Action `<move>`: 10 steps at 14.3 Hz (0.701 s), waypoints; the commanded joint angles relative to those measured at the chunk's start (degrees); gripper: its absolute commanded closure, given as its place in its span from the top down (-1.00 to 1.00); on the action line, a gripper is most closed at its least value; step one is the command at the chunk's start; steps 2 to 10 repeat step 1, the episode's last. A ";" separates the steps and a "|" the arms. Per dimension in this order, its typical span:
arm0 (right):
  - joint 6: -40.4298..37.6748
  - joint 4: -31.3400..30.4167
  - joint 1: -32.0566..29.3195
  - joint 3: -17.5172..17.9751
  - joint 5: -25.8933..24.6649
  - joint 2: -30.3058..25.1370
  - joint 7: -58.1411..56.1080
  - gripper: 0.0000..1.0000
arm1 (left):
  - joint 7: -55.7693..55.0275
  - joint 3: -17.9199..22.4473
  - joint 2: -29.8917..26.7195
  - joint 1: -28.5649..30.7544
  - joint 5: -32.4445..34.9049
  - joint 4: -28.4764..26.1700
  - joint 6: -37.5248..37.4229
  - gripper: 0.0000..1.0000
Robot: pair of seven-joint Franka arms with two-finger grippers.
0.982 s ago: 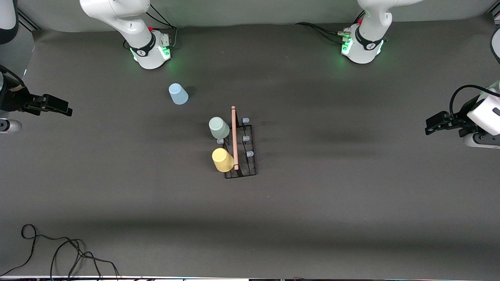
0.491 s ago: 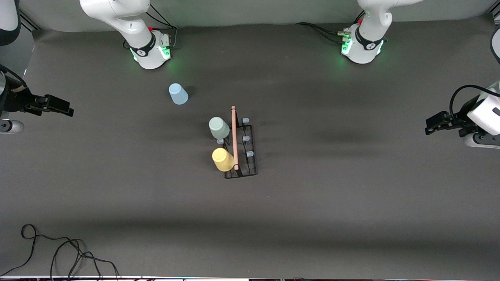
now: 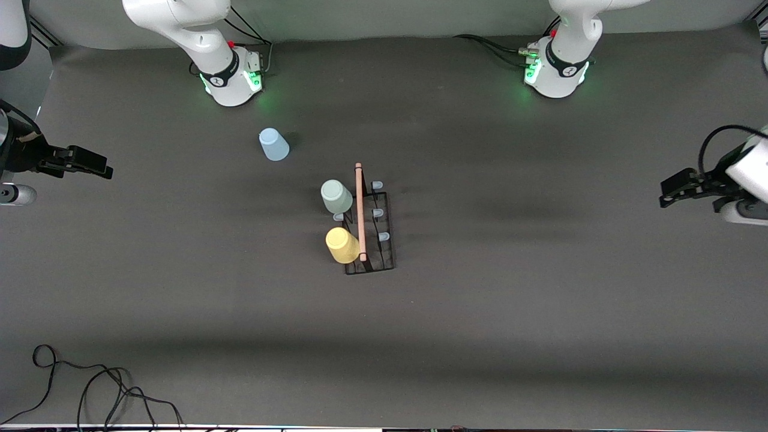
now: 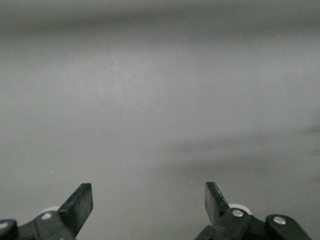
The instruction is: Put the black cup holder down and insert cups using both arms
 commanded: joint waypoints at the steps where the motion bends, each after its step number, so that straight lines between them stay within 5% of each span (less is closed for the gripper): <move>1: 0.90 -1.32 -0.10 0.29 -1.20 -1.30 -0.84 1.00 | 0.24 -0.25 -0.12 -0.29 -0.23 5.60 -7.39 1.00; 10: 0.90 -1.32 -0.10 0.29 -1.20 -1.30 -0.84 1.00 | 0.24 -0.25 -0.12 -0.29 -0.23 5.60 -7.39 1.00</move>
